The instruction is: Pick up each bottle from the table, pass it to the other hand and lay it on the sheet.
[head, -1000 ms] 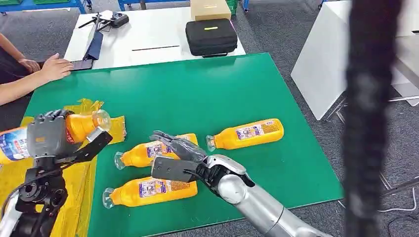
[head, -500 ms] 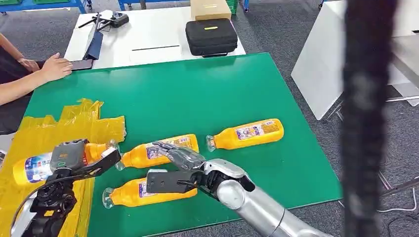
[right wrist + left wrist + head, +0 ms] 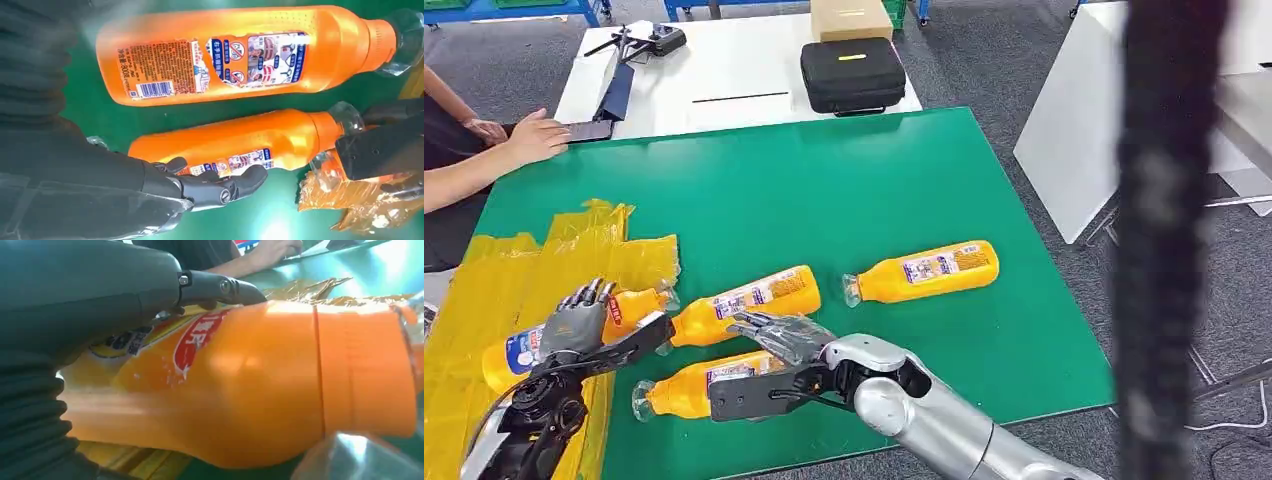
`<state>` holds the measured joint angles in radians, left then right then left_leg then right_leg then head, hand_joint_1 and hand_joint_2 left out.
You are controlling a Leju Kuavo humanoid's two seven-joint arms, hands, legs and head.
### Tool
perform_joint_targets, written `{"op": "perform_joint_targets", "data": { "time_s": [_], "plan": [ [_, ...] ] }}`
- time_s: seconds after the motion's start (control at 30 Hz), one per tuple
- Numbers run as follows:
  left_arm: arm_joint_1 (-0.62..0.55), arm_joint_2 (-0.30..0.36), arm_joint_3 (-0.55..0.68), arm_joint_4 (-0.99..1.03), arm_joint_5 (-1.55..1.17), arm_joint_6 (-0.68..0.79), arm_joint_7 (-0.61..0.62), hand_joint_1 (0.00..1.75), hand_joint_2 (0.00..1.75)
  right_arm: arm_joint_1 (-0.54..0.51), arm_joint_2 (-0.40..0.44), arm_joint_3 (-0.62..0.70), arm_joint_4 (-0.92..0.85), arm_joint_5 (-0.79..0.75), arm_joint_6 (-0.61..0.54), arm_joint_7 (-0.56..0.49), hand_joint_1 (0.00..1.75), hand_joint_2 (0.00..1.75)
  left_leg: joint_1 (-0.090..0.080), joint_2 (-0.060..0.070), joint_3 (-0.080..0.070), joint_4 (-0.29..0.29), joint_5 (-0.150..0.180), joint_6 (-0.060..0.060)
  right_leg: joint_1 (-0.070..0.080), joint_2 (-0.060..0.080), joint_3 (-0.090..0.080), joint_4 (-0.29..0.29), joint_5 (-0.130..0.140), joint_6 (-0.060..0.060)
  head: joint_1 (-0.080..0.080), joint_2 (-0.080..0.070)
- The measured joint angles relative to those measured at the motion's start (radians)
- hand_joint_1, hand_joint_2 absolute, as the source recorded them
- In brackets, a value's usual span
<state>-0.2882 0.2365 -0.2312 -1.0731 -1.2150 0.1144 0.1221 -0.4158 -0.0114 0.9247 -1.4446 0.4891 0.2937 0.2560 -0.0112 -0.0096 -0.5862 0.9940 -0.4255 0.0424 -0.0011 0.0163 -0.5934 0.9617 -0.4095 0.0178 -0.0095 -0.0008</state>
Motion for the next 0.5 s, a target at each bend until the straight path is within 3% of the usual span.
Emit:
{"op": "perform_joint_targets", "data": {
  "time_s": [0.23, 0.5],
  "plan": [
    [0.005, -0.015, 0.027, -0.019, 0.147, 0.01, -0.034, 0.0, 0.0, -0.017, 0.001, 0.03, 0.066, 0.032, 0.042, 0.029, 0.0, 1.75, 0.0, 0.0, 0.0, 0.0, 0.0, 0.0, 0.0, 0.0, 0.0, 0.0, 0.0, 0.0, 0.0, 0.0],
    [0.063, -0.021, 0.07, -0.194, 0.387, 0.034, -0.056, 0.0, 0.0, -0.036, 0.028, 0.065, 0.227, 0.113, 0.02, 0.016, 0.0, 1.75, 0.0, 0.0, 0.0, 0.0, 0.001, -0.001, 0.0, 0.0, 0.0, 0.0, 0.0, 0.0, 0.0, 0.0]
  ]
}}
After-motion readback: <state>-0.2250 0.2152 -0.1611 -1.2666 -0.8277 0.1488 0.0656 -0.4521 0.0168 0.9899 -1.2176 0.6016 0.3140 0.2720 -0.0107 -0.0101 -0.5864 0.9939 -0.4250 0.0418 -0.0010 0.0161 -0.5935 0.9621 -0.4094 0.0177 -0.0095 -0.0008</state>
